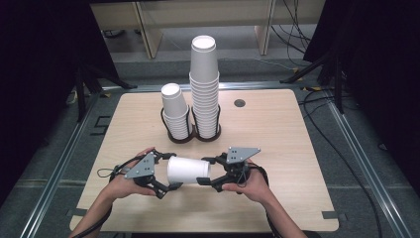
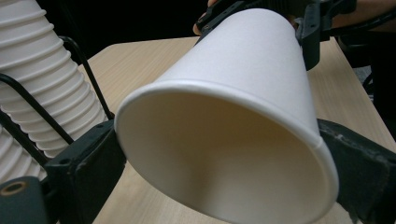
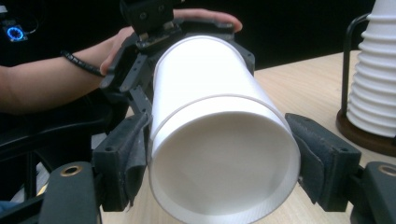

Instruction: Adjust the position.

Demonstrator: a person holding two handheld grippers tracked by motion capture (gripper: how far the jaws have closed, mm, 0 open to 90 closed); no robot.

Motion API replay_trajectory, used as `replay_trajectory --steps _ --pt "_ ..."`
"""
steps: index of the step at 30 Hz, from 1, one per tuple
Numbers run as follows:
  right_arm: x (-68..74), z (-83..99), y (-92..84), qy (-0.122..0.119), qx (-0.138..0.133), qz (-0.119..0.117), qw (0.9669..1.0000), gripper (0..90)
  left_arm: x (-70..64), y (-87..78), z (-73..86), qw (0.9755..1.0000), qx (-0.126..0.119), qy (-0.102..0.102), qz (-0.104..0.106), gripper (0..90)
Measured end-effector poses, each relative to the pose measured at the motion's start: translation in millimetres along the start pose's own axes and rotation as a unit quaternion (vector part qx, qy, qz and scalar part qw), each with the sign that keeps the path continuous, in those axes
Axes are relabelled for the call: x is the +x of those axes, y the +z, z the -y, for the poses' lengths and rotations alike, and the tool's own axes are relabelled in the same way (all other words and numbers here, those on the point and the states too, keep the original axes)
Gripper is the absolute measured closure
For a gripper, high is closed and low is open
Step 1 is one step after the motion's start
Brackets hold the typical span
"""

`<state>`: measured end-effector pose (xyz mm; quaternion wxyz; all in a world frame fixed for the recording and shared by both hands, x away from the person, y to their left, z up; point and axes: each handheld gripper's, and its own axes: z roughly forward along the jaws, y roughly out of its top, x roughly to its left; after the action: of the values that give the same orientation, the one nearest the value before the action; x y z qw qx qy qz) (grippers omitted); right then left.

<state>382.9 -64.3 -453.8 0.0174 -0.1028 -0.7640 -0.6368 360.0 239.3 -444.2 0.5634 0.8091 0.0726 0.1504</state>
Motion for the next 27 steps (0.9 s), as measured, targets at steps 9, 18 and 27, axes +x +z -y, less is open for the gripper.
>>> replay_trajectory --steps 9,18,27 --pt "-1.1 1.4 -1.1 0.007 -0.003 -0.008 0.9999 25.4 -0.6 -1.5 -1.3 1.0000 0.006 0.003 0.002 9.3" --pt "-2.4 0.6 -1.6 0.006 -0.002 0.000 1.0000 23.9 -1.4 -2.5 -4.4 0.9997 0.012 0.019 0.001 12.2" --pt "-3.1 -0.1 -2.1 0.012 -0.002 0.005 0.9999 23.1 0.5 -3.0 -6.8 0.9996 0.016 0.021 0.003 13.8"
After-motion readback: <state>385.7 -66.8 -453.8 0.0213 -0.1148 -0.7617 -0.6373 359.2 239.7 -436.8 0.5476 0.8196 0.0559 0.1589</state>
